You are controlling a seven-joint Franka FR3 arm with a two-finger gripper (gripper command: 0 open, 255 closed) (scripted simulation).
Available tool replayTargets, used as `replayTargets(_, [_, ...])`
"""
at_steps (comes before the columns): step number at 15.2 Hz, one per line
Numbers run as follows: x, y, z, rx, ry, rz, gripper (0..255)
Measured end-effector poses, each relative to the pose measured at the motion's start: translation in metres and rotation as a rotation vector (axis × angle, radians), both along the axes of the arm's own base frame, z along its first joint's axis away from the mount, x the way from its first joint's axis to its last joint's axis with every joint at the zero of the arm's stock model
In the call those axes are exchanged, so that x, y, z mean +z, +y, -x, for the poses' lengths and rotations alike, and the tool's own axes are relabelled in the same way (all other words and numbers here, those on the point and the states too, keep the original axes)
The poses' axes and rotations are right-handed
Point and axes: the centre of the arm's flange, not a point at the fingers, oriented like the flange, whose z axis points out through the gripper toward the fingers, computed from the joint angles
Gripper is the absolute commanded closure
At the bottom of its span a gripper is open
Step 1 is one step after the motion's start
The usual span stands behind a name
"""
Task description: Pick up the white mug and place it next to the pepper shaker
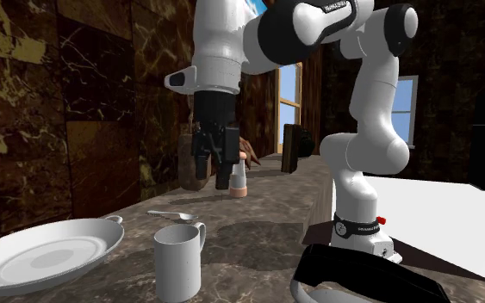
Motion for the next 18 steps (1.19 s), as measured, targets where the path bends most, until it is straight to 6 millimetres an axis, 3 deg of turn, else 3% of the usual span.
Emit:
replayTargets(6, [-0.054, 0.035, -0.049, 0.040, 0.010, 0.029, 0])
replayTargets(14, [-0.098, 0.039, -0.058, 0.046, 0.011, 0.033, 0])
replayTargets(18, [-0.102, 0.039, -0.057, 0.046, 0.010, 0.033, 0])
